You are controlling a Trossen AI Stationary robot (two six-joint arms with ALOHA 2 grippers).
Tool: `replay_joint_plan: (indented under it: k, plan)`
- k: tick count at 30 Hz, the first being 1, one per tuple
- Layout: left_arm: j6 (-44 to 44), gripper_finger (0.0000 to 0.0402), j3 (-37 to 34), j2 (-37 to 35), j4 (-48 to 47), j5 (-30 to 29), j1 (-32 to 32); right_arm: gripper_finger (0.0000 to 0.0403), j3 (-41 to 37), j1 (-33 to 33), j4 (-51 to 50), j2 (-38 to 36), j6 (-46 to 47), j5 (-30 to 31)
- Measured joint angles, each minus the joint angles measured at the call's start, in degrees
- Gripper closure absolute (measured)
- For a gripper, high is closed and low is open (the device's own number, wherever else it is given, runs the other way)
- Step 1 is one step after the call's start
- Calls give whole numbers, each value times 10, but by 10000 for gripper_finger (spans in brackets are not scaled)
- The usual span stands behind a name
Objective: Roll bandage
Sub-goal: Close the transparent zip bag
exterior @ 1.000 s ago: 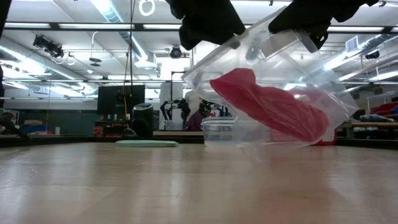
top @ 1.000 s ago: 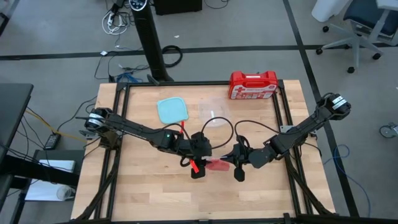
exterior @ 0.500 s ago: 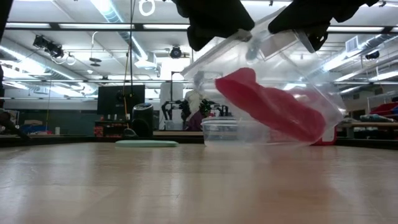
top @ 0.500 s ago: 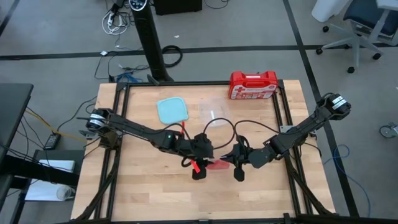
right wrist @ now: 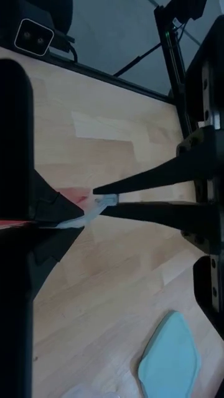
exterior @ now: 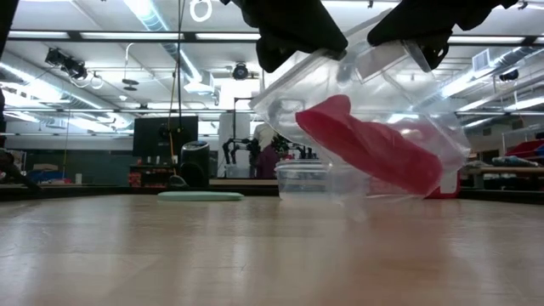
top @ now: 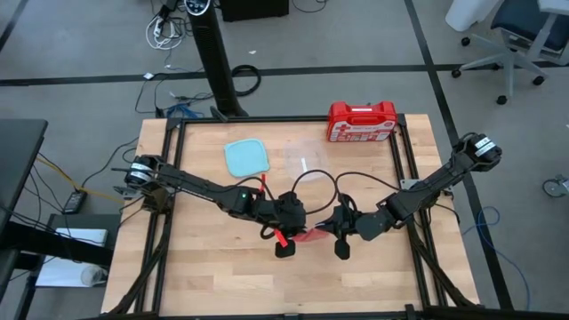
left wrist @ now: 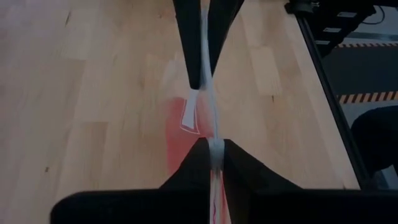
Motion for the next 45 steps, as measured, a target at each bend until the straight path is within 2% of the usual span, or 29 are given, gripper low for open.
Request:
replay_joint_plan:
  k: [12, 29, 40, 43, 45]
  plan:
    - [-5, 379, 1, -1, -32, 3, -1, 403, 0, 0, 0, 0, 0, 0]
    - [-31, 378, 1, -1, -154, 24, -16, 403, 0, 0, 0, 0, -4, -2]
    - [-33, 378, 0, -1, -190, 25, -22, 403, 0, 0, 1, 0, -3, -1]
    - [-22, 368, 0, -1, -185, 27, -25, 403, 0, 0, 1, 0, -4, -1]
    - [-16, 348, 0, -1, -181, 30, -28, 403, 0, 0, 1, 0, -4, -1]
